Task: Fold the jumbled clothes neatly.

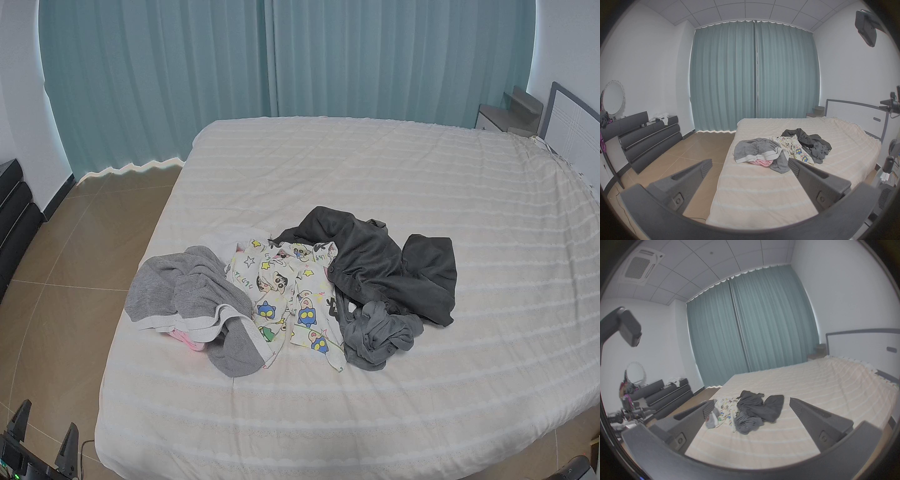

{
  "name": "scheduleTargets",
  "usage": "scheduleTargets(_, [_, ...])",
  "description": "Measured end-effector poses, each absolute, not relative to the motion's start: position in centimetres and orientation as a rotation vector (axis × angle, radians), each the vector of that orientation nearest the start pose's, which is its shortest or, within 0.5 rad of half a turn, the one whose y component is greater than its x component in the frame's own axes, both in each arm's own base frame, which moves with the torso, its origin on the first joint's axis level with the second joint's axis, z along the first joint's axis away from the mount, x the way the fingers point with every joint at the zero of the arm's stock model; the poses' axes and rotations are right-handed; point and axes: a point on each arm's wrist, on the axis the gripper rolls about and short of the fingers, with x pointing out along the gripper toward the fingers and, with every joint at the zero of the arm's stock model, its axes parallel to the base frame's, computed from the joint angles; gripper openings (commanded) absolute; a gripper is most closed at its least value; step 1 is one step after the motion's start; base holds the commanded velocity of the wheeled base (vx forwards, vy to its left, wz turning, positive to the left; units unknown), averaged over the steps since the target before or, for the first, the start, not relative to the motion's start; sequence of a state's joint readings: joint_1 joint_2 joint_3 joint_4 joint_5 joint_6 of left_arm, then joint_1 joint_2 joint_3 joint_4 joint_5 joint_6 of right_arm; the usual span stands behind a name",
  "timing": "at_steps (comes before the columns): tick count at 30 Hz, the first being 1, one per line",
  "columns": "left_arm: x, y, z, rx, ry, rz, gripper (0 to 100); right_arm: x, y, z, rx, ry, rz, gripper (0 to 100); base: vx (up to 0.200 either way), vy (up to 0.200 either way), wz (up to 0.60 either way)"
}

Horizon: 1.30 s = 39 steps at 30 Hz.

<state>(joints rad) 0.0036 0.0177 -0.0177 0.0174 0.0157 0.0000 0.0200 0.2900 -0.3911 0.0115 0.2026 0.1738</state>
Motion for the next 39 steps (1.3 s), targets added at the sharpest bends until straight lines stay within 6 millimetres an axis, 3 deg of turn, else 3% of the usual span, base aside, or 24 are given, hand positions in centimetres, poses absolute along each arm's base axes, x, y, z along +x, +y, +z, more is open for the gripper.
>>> scheduleTargets(8, [-2.3, 0.0, 7.9, 0.0, 0.017, 0.018, 100, 4.7, 1.1, 22.0, 0.303, 0.138, 0.36, 100, 0.0, 0.0, 0.0])
scheduleTargets(13, [-2.3, 0.0, 7.9, 0.001, 0.017, 0.017, 100, 10.0, 2.8, 22.1, 0.373, 0.27, 0.409, 100, 0.0, 0.0, 0.0])
scheduleTargets(18, [-2.3, 0.0, 7.9, 0.0, 0.017, 0.017, 100, 15.2, 5.7, 20.9, 0.43, 0.4, 0.453, 100, 0.0, 0.0, 0.0])
scheduleTargets(23, [-2.3, 0.0, 7.9, 0.0, 0.017, 0.016, 100, 19.7, 9.7, 18.5, 0.463, 0.534, 0.491, 100, 0.0, 0.0, 0.0])
scheduleTargets(29, [-2.3, 0.0, 7.9, 0.0, 0.017, 0.016, 100, 23.9, 16.0, 14.4, 0.478, 0.689, 0.53, 100, 0.0, 0.0, 0.0])
scheduleTargets(36, [-2.3, 0.0, 7.9, -0.004, 0.017, 0.016, 100, 26.5, 24.5, 8.0, 0.486, 0.831, 0.563, 100, 0.0, 0.0, 0.0])
scheduleTargets(39, [-2.3, 0.0, 7.9, -0.007, 0.017, 0.016, 100, 27.2, 27.1, 5.8, 0.502, 0.86, 0.563, 100, 0.0, 0.0, 0.0])
